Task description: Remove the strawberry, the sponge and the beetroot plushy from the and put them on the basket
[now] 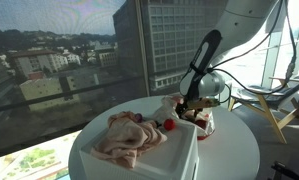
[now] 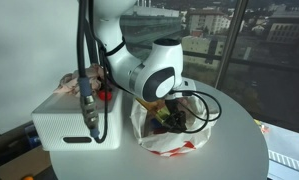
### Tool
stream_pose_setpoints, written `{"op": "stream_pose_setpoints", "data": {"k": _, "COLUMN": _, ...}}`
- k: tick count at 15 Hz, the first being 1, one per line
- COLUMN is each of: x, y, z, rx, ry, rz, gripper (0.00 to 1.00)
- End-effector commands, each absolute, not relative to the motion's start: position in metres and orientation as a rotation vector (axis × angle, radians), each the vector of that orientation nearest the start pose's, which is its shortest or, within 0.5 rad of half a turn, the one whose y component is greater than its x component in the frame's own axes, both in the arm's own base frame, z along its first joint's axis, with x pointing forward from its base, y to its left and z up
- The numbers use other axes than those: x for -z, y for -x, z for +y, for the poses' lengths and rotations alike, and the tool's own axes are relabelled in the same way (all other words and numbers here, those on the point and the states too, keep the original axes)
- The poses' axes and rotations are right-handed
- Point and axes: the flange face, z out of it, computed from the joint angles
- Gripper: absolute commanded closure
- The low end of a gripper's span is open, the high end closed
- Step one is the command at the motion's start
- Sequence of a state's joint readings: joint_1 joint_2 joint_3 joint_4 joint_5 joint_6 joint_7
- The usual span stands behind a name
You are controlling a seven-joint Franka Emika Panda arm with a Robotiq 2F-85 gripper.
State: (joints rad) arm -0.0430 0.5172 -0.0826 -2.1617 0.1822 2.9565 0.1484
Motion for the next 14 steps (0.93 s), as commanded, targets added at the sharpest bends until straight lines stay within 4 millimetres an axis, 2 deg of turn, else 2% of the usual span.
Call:
{"op": "stream_pose_setpoints", "data": {"k": 1, "x": -0.178, "y": -0.595, "z": -0.075, "rx": 0.486, "ry": 2.958, "rz": 0.746, "gripper": 0.00}}
{"op": "stream_pose_setpoints", "data": {"k": 8, "x": -0.158, "y": -0.607, "z": -0.057, "rx": 0.546, "ry": 2.857, "rz": 0.837, "gripper": 0.00}}
{"op": "stream_pose_setpoints", "data": {"k": 13, "x": -0.145, "y": -0.612, "z": -0.060, "rx": 0.592, "ry": 2.860, "rz": 0.841, "gripper": 0.00}}
{"op": "stream_pose_setpoints", "data": {"k": 14, "x": -0.143, "y": -0.612, "z": -0.061, "rx": 0.592, "ry": 2.861, "rz": 0.841, "gripper": 0.25}}
